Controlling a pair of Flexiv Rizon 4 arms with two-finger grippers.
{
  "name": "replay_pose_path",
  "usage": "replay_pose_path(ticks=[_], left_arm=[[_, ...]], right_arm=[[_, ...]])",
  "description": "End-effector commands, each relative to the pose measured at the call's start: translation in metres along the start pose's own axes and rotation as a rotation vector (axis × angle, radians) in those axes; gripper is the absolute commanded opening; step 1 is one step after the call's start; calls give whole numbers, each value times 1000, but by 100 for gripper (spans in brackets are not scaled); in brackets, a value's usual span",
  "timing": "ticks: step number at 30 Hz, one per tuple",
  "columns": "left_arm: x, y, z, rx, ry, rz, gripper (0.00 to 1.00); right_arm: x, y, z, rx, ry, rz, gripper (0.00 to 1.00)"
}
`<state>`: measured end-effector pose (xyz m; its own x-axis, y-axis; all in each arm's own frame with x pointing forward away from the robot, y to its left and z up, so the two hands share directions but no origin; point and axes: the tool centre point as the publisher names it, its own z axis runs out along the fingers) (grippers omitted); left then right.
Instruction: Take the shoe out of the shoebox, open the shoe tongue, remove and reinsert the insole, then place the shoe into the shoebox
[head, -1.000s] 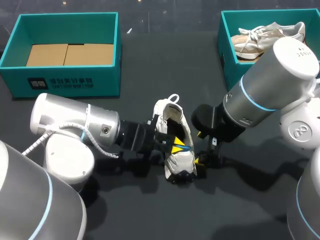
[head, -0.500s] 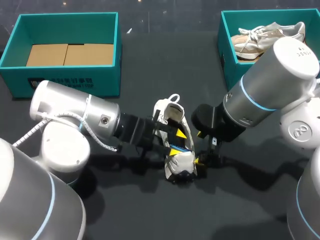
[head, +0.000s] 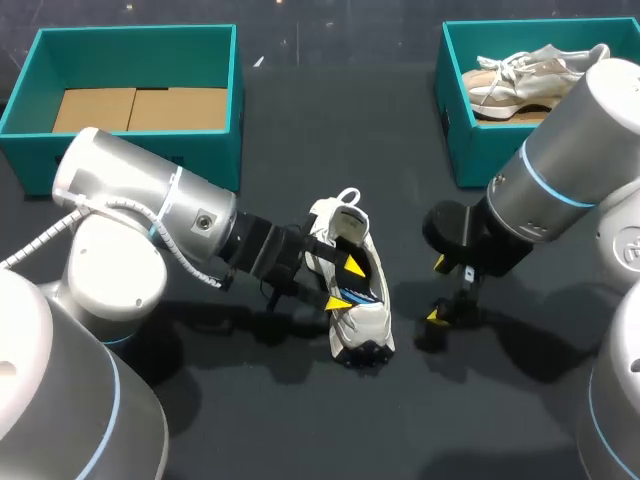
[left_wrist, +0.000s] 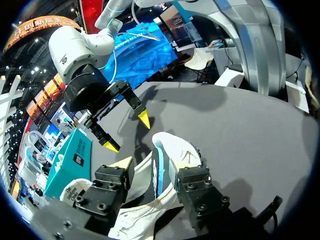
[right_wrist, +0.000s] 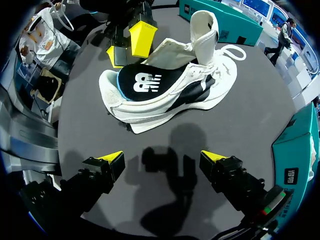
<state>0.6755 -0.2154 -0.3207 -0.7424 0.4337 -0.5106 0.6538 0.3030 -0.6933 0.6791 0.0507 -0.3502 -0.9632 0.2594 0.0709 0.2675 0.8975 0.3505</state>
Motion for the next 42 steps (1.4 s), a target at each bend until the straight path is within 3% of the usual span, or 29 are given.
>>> replay_pose_path(ticks=[1, 14, 25, 27, 29, 35, 42], left_arm=[[-2, -2, -19, -9, 59, 1, 45], [3, 1, -73, -33, 185, 16, 46], [1, 1, -112, -29, 306, 42, 45], [1, 0, -116, -30, 335, 51, 38], [0, 0, -120, -36, 368, 70, 0], [-6, -2, -134, -48, 479, 141, 0], [-6, -2, -134, -48, 479, 141, 0]], right_arm=[[1, -22, -28, -11, 3, 1, 100], [-6, -52, -50, -8, 10, 9, 100], [-6, -52, -50, -8, 10, 9, 100], [-6, -52, -50, -8, 10, 9, 100], [-6, -52, -50, -8, 10, 9, 100], [-6, -52, -50, -8, 10, 9, 100], [-6, -52, -50, -8, 10, 9, 100]])
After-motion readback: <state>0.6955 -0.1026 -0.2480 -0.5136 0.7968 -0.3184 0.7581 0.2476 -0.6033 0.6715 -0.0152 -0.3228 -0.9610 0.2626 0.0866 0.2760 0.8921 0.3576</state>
